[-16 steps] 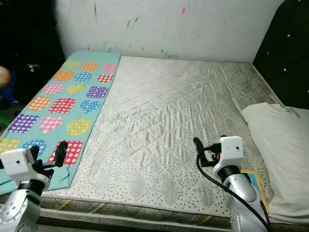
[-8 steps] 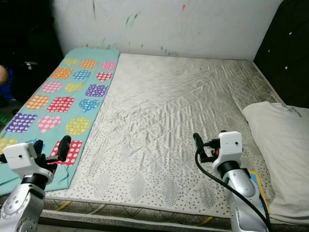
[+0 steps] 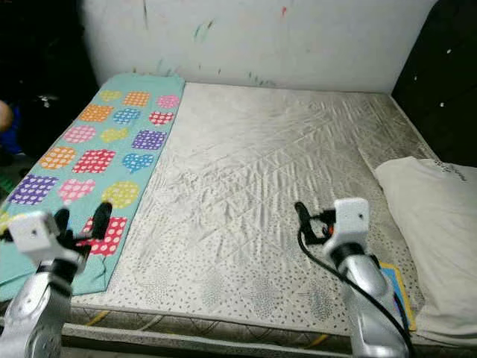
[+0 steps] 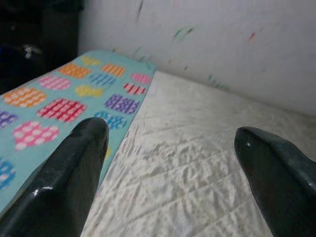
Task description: Clean up the room
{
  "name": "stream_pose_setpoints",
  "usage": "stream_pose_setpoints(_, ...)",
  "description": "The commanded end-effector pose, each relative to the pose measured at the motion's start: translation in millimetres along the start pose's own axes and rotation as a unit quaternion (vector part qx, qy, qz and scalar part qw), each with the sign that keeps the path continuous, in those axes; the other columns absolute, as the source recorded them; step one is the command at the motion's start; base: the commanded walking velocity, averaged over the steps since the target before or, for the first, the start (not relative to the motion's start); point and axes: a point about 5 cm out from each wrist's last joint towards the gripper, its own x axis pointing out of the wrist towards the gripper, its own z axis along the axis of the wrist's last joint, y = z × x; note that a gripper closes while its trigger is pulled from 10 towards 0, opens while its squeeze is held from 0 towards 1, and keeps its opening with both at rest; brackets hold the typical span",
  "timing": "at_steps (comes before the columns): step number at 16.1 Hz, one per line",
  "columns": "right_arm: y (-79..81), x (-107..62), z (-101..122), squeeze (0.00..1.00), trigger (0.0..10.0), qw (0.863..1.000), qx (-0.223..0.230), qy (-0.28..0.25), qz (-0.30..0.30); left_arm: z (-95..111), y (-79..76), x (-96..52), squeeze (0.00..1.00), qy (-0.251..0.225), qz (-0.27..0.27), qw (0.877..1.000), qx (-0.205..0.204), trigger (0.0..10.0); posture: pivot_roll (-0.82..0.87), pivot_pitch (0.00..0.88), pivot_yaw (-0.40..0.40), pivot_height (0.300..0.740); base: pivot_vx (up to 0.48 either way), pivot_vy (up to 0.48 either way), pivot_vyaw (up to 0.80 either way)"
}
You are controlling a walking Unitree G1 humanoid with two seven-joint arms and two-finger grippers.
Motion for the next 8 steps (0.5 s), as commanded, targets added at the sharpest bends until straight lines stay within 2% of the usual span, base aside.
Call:
stream_pose_setpoints(1,0.6,2.4,2,0.00,10.0,1.000,0.003,-0.001,0.005,-2,0.5,0.2,0.00,0.009,0.001,1.000,-0.001,10.0,-0.07,0.000,0.005,0.740,0.000,0.000,-0.80)
stream_pose_setpoints(3,-2.3,-1.3,0,0.00,10.0,1.000,0.002,0.001,0.001,-4,3.6,-4.1,0.00,0.013,0.006,1.000,-0.001,10.0,-0.07,0.000,0.007,0.740,0.000,0.000,-0.76)
stream_pose_setpoints(5,0.3,-2.3,-4,0.00,10.0,1.000,0.003,0.005,-0.001,-6,2.4,-2.5,0.00,0.015,0.006,1.000,-0.004,10.0,-0.07,0.000,0.006,0.740,0.000,0.000,0.00)
stream_pose_setpoints(8,7.2,5.2,0,0.00,10.0,1.000,0.000,-0.002,0.013,-3,-3.9,5.8,0.00,0.007,-0.003,1.000,-0.009,10.0,-0.06,0.000,0.004,0.740,0.000,0.000,0.00)
